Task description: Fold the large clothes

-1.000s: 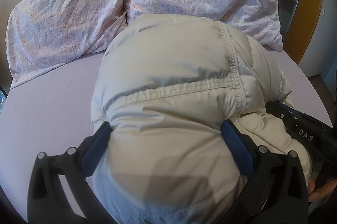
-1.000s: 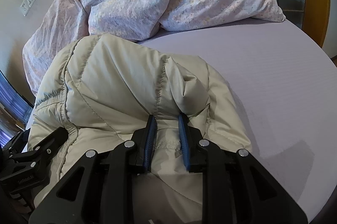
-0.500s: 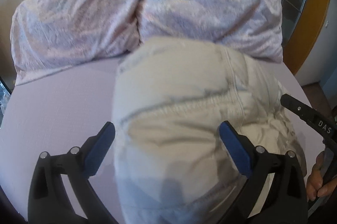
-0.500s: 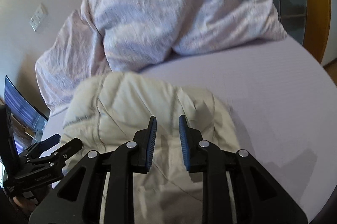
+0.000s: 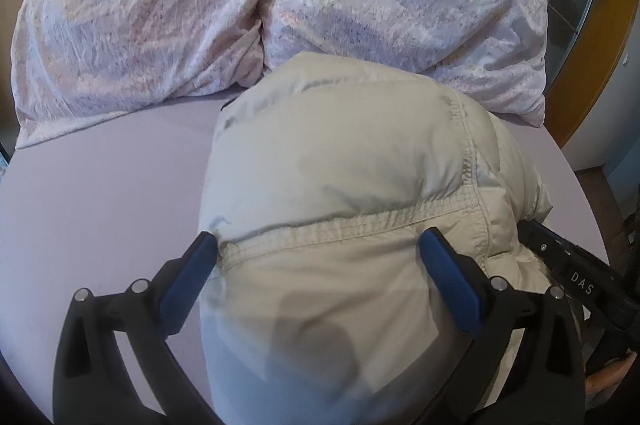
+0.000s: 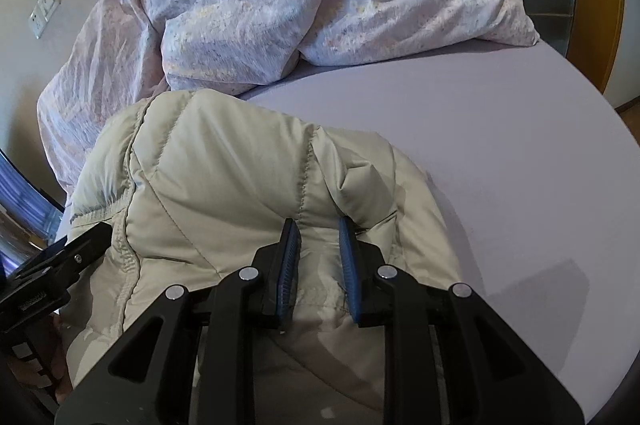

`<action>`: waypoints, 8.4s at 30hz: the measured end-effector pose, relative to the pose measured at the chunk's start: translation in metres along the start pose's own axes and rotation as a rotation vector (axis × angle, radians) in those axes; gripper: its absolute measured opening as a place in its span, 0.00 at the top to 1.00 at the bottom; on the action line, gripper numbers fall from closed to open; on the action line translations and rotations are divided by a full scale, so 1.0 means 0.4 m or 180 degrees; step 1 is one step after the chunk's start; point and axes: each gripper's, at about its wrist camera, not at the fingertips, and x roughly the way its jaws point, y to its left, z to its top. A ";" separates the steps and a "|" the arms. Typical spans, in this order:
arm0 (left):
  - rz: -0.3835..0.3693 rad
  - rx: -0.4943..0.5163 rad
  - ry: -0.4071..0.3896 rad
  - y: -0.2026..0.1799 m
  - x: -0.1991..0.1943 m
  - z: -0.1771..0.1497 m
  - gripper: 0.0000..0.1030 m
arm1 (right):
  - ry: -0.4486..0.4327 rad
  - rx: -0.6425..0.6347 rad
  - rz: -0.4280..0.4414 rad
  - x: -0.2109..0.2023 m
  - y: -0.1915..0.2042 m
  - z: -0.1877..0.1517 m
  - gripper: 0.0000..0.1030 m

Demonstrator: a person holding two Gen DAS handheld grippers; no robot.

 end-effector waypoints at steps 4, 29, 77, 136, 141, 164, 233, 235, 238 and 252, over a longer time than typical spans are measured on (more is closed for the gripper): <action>0.0027 0.0020 -0.0058 -0.005 0.009 -0.012 0.02 | -0.0037 0.0015 0.0039 0.005 -0.003 -0.004 0.79; 0.0041 -0.0011 -0.0179 -0.003 0.032 -0.026 0.02 | -0.0027 0.0006 0.0146 0.007 -0.011 0.000 0.78; -0.0422 0.0028 0.0343 0.141 -0.085 -0.020 0.02 | 0.1399 0.0977 0.1567 0.033 -0.157 -0.031 0.43; -0.1097 -0.1163 0.0274 0.547 -0.011 0.134 0.37 | 0.1283 0.0535 0.2116 0.219 0.190 0.164 0.60; -0.1008 -0.1009 0.0321 0.541 0.044 0.159 0.33 | 0.1331 0.0619 0.2022 0.259 0.160 0.142 0.60; 0.0073 -0.0369 0.0177 0.482 0.002 0.184 0.06 | 0.0688 0.0165 0.0697 0.106 0.186 0.245 0.24; 0.0512 0.0074 -0.0245 0.327 -0.049 0.091 0.02 | 0.0570 -0.0730 0.0143 0.041 0.393 0.130 0.40; 0.0520 0.0069 -0.0292 0.328 -0.079 0.074 0.02 | 0.0557 -0.0694 0.0094 0.019 0.388 0.128 0.37; 0.0513 0.0020 -0.0323 0.342 -0.120 0.054 0.02 | 0.0561 -0.0660 0.0035 -0.013 0.386 0.119 0.31; 0.0321 -0.0100 -0.0266 0.371 -0.269 -0.069 0.02 | 0.0648 -0.0859 -0.0251 -0.137 0.430 -0.018 0.10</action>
